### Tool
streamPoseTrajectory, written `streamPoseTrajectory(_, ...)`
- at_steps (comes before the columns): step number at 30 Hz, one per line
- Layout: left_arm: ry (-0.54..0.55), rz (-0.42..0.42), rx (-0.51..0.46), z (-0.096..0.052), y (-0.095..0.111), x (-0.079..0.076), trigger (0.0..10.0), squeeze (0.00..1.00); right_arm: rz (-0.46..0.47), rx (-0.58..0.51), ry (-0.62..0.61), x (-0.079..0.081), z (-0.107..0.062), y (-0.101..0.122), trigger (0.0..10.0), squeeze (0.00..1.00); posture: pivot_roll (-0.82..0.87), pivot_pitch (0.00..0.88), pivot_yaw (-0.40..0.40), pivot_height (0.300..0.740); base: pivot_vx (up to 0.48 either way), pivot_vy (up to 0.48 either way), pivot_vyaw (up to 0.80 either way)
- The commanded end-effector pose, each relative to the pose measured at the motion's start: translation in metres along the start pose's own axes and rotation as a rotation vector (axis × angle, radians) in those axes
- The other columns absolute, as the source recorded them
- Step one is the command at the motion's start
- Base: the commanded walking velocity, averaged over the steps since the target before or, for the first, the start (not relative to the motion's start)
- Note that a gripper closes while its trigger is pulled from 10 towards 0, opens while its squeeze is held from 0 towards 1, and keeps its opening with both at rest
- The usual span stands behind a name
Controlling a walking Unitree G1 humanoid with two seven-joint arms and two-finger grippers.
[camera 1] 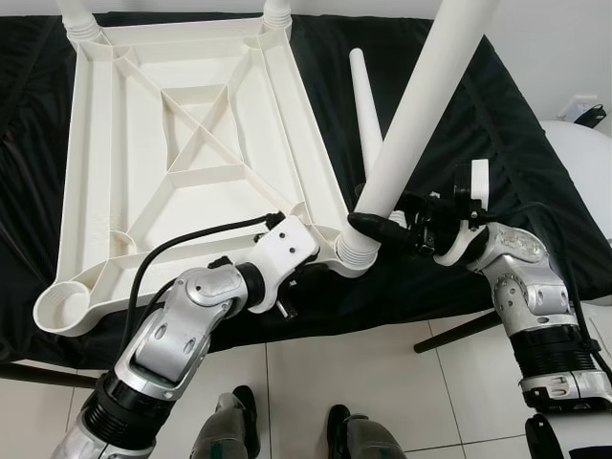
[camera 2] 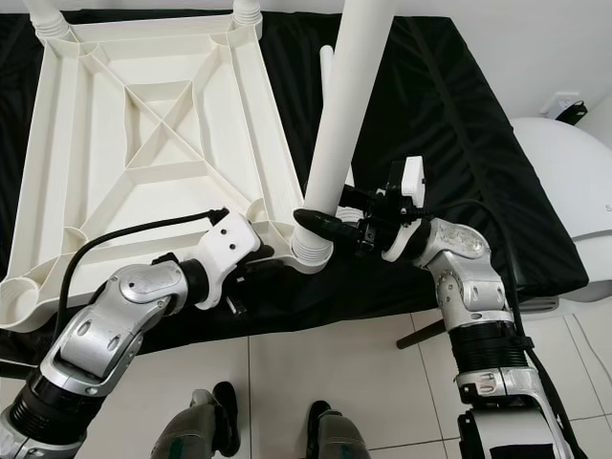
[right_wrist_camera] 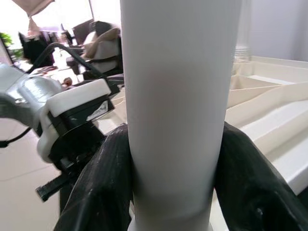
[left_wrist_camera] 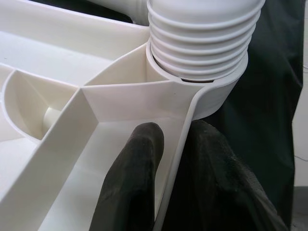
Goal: Building children table
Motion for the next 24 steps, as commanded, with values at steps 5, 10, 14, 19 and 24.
streamPoseTrajectory(5,-0.129,0.013,-0.038,0.003,0.007,-0.027,10.0,0.00,0.196,0.214,0.057,0.019,-0.015,-0.051,10.0,0.00,-0.02,0.336,-0.050,0.740,0.000,0.000,0.00)
streamPoseTrajectory(10,-0.135,0.012,-0.033,0.003,0.006,-0.030,10.0,0.00,0.202,0.236,0.085,0.021,-0.016,-0.054,10.0,0.00,-0.02,0.337,-0.051,0.740,0.000,0.000,0.00)
streamPoseTrajectory(14,-0.123,0.013,-0.034,0.003,0.007,-0.028,10.0,0.00,0.193,0.241,0.094,0.025,-0.016,-0.056,10.0,0.00,-0.02,0.335,-0.048,0.740,0.000,0.000,0.00)
streamPoseTrajectory(19,-0.109,0.013,-0.036,0.004,0.008,-0.025,10.0,0.00,0.176,0.244,0.078,0.030,-0.015,-0.060,10.0,0.00,-0.02,0.332,-0.045,0.740,0.000,0.000,0.00)
streamPoseTrajectory(24,-0.094,0.013,-0.037,0.005,0.010,-0.021,10.0,0.00,0.168,0.254,0.061,0.039,-0.015,-0.065,10.0,0.00,-0.02,0.332,-0.043,0.740,0.000,0.000,0.00)
Point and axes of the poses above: a point about 5 cm out from each wrist's last joint towards the gripper, its own z axis pointing out of the wrist towards the gripper, its own y axis along the axis of the wrist's last joint, x = y × z, the point moved 1 cm from there along z, pointing out of the wrist towards the gripper, and after that the axes turned 5 degrees about -z, right-handed, at the moved point
